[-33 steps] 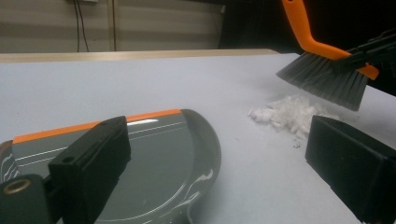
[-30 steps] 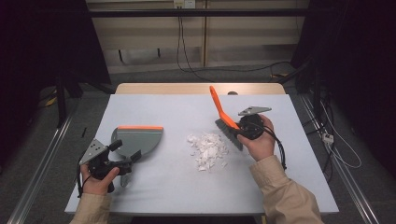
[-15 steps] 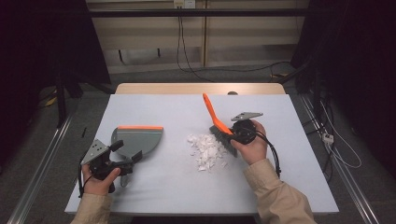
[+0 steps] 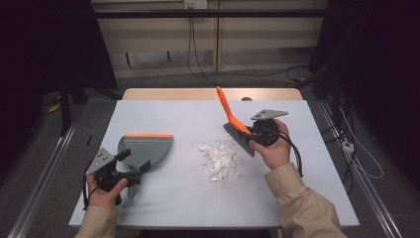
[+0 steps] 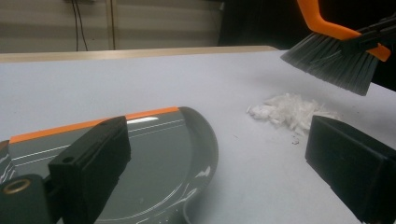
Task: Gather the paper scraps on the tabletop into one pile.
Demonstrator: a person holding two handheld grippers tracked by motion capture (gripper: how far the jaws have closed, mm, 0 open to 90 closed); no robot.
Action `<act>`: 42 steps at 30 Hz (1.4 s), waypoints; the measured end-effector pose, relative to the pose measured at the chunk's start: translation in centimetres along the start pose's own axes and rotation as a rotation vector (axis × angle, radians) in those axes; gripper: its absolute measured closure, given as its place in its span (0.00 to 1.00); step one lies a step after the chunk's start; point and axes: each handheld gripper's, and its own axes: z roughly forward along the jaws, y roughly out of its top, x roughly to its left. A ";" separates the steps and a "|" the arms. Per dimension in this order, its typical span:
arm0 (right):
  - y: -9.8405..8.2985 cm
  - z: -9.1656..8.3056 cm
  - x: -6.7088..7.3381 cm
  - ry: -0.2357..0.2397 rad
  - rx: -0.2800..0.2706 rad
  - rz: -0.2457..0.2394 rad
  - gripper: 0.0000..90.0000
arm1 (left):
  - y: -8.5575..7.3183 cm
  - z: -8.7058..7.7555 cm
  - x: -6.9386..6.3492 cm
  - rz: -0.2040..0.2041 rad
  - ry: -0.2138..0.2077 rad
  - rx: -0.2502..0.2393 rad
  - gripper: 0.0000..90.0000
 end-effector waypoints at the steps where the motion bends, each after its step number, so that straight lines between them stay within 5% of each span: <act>1: 0.0 0.0 0.0 0.000 0.000 0.000 0.80 | 0.0 0.0 0.0 0.000 0.000 0.000 0.07; 2: 0.1 -0.1 0.4 0.054 -0.010 0.006 0.80 | 0.0 0.0 0.0 0.000 -0.001 0.000 0.07; 6: 0.0 0.2 1.9 0.143 0.001 -0.036 0.80 | 0.0 0.0 0.0 -0.001 -0.001 0.000 0.07; 18: -0.6 0.9 4.7 0.344 0.039 -0.072 0.80 | 0.0 0.0 0.0 -0.001 -0.002 -0.001 0.07; 24: -1.4 0.6 4.8 0.405 0.068 -0.080 0.80 | -0.1 0.0 0.0 0.000 -0.003 0.001 0.07; 31: -2.7 0.4 5.4 0.469 0.124 -0.153 0.80 | -0.2 0.1 -0.2 0.005 -0.010 0.012 0.07; 38: -3.9 2.1 6.4 0.546 0.168 -0.219 0.80 | -0.2 0.2 0.0 -0.007 -0.009 0.008 0.07; 42: -3.5 3.2 5.3 0.558 0.161 -0.207 0.80 | -0.3 0.2 0.1 -0.007 -0.005 0.013 0.07</act>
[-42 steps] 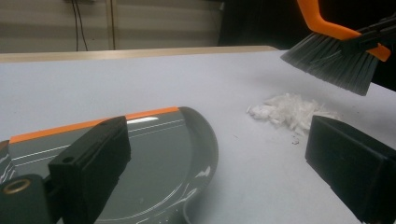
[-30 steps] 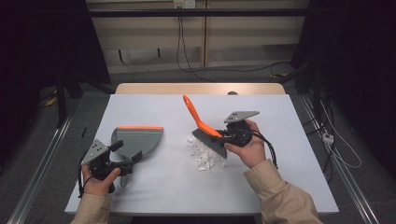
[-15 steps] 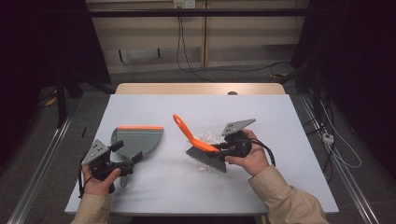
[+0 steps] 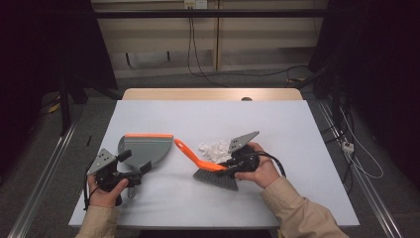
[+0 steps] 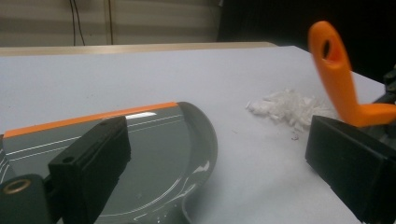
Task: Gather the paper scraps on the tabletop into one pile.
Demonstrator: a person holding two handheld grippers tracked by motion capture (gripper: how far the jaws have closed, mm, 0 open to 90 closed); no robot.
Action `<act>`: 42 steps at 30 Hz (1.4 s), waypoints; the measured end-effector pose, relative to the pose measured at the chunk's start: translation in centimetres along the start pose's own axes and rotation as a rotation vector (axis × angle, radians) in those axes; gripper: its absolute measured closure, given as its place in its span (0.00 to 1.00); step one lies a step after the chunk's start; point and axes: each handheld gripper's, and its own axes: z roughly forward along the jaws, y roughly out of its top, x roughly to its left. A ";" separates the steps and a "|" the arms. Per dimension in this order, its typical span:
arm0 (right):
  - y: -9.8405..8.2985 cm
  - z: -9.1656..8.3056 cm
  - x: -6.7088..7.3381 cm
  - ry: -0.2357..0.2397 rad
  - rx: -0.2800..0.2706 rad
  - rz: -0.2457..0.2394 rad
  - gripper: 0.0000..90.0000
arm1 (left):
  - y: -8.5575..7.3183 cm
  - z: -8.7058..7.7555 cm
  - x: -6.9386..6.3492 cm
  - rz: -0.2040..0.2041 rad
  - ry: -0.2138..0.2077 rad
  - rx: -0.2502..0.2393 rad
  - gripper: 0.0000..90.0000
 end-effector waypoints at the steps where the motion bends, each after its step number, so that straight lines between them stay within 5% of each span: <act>1: 0.0 0.0 0.0 0.000 0.000 0.000 0.80 | 0.0 0.0 0.0 -0.001 0.001 0.000 0.07; 3: 0.2 0.1 -0.9 0.014 -0.003 0.014 0.80 | 0.0 0.0 0.0 -0.005 0.002 -0.002 0.07; 10: 2.3 -0.3 -2.7 -0.087 0.010 -0.054 0.80 | 0.0 0.0 0.0 -0.003 -0.004 0.001 0.07; 19: 3.9 -2.2 -1.4 -0.121 -0.086 -0.055 0.80 | 0.1 -0.2 0.2 -0.006 -0.005 -0.008 0.07; 23: 3.7 -4.0 -1.9 -0.238 -0.138 0.012 0.80 | 0.1 -0.3 0.1 -0.006 -0.004 -0.010 0.07; 31: 2.4 -4.3 -2.0 -0.277 -0.137 0.043 0.80 | 0.1 -0.3 -0.1 -0.005 -0.010 -0.004 0.07; 36: 1.7 -5.5 -2.7 -0.306 -0.226 0.124 0.80 | 0.1 -0.4 0.0 -0.006 -0.007 -0.004 0.07; 42: 0.9 -5.8 -3.0 -0.348 -0.241 0.141 0.80 | 0.0 -0.5 0.2 -0.008 -0.007 0.002 0.07</act>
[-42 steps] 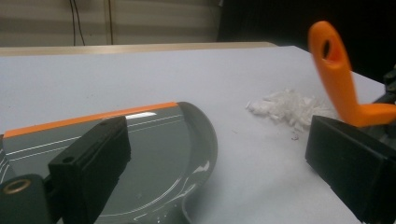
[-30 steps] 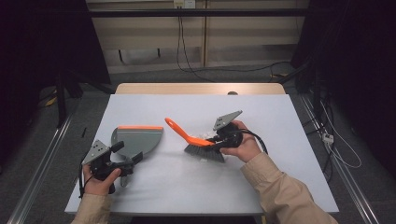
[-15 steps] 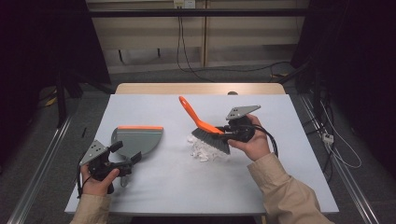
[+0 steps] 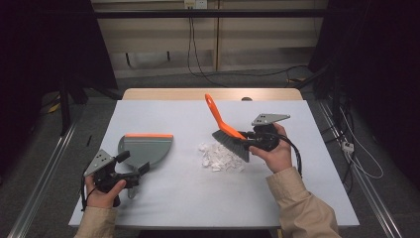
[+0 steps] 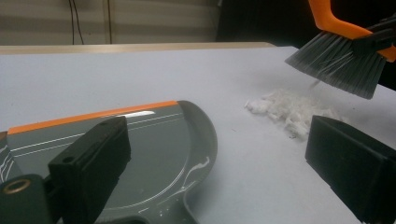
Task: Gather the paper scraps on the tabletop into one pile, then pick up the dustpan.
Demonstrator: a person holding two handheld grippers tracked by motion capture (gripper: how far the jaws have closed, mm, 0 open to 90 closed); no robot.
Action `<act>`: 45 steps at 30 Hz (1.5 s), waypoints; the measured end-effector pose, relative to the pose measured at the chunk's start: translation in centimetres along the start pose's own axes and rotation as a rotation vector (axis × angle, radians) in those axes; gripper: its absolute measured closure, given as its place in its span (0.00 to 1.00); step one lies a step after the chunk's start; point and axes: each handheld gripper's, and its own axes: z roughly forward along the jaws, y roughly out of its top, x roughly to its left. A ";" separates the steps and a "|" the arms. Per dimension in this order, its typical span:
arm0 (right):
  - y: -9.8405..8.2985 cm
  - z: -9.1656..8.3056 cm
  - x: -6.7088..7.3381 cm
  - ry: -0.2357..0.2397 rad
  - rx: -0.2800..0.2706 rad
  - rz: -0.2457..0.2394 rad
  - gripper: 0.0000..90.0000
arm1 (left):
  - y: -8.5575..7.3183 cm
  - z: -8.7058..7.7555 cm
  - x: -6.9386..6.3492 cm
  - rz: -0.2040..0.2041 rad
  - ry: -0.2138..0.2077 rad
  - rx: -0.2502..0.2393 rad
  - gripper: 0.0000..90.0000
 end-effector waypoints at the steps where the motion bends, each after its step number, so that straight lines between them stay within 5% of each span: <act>1: -0.2 0.0 -0.2 0.005 -0.008 0.013 0.80 | 0.0 0.0 0.0 -0.001 -0.002 0.002 0.07; 3: -0.6 0.0 -0.5 0.000 -0.013 0.033 0.80 | 0.0 0.0 -0.1 0.002 -0.003 0.004 0.07; 6: -0.7 -0.3 -0.7 -0.068 0.006 0.016 0.80 | 0.0 -0.1 -0.1 0.008 0.000 0.009 0.07; 16: -2.1 -1.1 -1.1 -0.057 -0.015 0.076 0.80 | -0.3 -0.3 -0.1 0.012 0.010 0.044 0.05; 20: -2.2 -1.4 -1.0 -0.107 -0.011 0.065 0.80 | -0.4 -0.4 -0.2 -0.004 0.028 0.054 0.05; 27: -2.8 -1.9 -1.8 -0.124 -0.025 0.107 0.80 | -0.8 -0.6 0.0 0.002 0.065 0.090 0.05; 45: -2.9 -1.6 -1.9 -0.141 -0.030 0.099 0.80 | -1.6 -0.4 0.7 -0.017 0.124 0.154 0.11</act>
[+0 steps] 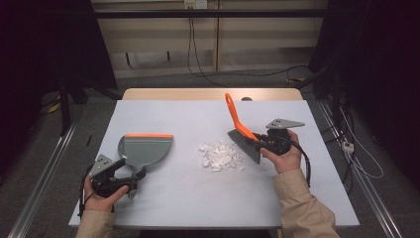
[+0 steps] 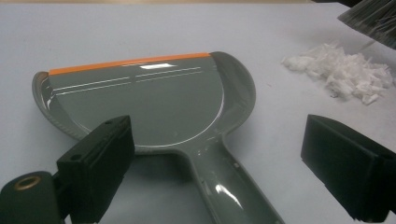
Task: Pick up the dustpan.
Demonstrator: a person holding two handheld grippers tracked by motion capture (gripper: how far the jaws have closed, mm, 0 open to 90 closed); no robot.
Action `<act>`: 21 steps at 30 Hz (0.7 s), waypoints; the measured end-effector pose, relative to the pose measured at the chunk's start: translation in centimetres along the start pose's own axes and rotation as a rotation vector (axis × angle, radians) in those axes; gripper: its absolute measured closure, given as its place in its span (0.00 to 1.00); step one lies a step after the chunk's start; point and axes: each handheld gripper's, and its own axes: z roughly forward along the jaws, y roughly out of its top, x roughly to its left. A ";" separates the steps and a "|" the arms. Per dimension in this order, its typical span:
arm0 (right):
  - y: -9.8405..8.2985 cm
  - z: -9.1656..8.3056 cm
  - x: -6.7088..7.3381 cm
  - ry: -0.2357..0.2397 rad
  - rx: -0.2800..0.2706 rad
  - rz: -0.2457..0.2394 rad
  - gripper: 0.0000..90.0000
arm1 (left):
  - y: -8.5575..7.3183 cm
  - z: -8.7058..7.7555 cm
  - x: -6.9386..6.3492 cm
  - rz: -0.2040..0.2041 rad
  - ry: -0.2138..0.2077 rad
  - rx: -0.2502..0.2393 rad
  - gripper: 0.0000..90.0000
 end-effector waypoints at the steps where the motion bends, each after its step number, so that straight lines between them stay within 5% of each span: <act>1: 0.0 0.0 0.0 0.002 0.002 0.000 0.80 | 0.0 0.0 0.0 -0.001 0.011 0.007 0.12; 15: -0.1 -0.4 -0.3 -0.010 -0.007 0.005 0.80 | -0.6 0.4 0.4 -0.045 0.090 0.077 0.18; 21: -0.1 -0.4 -0.2 -0.013 -0.013 -0.002 0.80 | -0.6 0.6 0.6 -0.065 0.088 0.092 0.19</act>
